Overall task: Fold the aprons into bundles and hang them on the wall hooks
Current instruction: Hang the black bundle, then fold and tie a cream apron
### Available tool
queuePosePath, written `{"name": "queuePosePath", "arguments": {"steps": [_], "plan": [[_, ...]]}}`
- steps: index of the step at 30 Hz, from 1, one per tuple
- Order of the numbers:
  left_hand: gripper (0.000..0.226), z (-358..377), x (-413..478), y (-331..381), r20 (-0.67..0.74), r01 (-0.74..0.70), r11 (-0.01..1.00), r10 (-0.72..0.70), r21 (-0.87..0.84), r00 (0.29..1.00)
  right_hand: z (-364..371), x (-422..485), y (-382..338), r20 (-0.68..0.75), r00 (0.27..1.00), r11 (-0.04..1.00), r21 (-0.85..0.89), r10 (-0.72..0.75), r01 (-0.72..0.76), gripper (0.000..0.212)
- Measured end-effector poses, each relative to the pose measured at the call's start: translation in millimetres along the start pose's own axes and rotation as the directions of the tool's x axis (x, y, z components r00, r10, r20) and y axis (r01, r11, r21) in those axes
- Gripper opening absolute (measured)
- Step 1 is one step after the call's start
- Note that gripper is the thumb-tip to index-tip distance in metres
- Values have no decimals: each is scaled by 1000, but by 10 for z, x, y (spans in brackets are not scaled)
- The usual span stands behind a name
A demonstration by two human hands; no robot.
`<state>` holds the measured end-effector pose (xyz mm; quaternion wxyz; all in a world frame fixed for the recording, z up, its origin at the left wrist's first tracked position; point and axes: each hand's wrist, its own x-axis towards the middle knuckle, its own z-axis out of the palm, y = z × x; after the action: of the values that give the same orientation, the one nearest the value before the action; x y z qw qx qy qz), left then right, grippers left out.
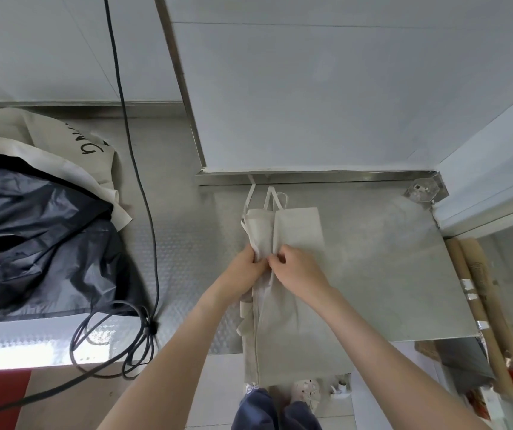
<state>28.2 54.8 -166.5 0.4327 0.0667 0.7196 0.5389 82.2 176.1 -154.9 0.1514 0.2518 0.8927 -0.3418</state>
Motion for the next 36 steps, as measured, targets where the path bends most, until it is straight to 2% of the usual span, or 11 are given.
{"name": "queuePosePath", "arguments": {"steps": [4,7,12,15,17,20,23,26,29,32,36], "plan": [[20,-25,-8,10,83,90,985,-79,-149,993,-25,-18,52,-42,999,1000,0,-25,25,31],[21,-62,70,-28,-39,95,995,-95,-1,995,-33,-106,54,-125,988,980,169,-85,106,35],[22,-11,136,-1,-195,146,981,-120,126,973,103,-137,72,-16,976,952,218,-216,214,29],[48,6,85,17,-221,146,987,-127,71,967,188,-122,177,31,966,947,206,-257,246,13],[60,8,38,25,-144,162,987,-159,9,977,216,-115,267,62,946,940,154,-318,305,25],[43,9,37,-41,-103,143,981,-130,129,986,178,-142,374,65,940,935,141,-336,324,40],[23,32,41,-47,-175,128,973,-94,191,980,136,-122,558,-206,956,970,79,-208,228,45],[24,45,-8,-1,-167,155,979,-132,132,977,-7,-122,689,-299,945,977,204,131,-71,49],[27,62,-75,61,-55,173,985,-173,3,983,-153,-159,721,-88,944,640,754,319,-146,47],[22,72,-143,148,-28,158,983,-161,-99,987,-353,-216,730,177,939,226,942,293,-248,38],[21,86,-203,283,-9,82,967,-86,-240,996,-610,-345,719,374,922,259,885,100,-387,32]]}}
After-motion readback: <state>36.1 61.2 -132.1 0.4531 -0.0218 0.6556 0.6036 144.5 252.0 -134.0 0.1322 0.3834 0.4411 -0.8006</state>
